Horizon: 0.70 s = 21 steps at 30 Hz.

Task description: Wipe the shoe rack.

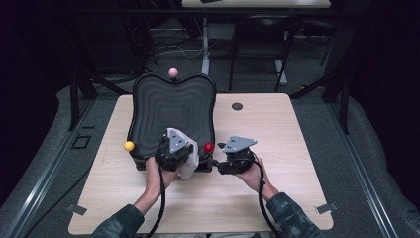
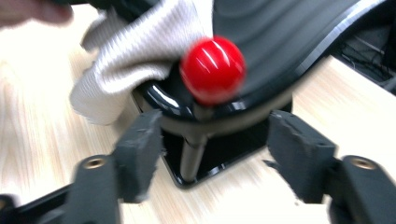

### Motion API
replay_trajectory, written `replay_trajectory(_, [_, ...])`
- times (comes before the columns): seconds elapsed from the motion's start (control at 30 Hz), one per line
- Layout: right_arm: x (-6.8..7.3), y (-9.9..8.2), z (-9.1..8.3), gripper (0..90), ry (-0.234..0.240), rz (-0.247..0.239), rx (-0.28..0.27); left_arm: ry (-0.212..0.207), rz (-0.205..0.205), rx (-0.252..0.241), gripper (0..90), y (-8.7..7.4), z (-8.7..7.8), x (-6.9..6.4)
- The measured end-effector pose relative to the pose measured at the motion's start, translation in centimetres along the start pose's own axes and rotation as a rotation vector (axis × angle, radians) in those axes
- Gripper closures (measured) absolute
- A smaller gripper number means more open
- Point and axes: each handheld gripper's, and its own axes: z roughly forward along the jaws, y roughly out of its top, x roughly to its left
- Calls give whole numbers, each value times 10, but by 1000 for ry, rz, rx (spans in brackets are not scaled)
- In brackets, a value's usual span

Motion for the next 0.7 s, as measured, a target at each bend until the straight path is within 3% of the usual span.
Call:
replay_trajectory(0.13, [-12, -7, -8, 274, -7, 46, 14, -24, -8, -64, 828, 17, -8, -3])
replay_trajectory(0.2, [-16, -10, -10, 271, -33, 64, 29, -38, 8, -84, 828, 27, -8, -8])
replay_trajectory(0.43, [-29, -20, -12, 271, -38, 118, 58, -89, 72, -56, 818, 42, 12, -29])
replay_trajectory(0.6, [-30, -21, -10, 274, -46, 120, 65, -84, 77, -44, 762, 46, 17, -29])
replay_trajectory(0.7, [-29, -20, -8, 275, -41, 121, 68, -85, 98, -37, 793, 46, 18, -30])
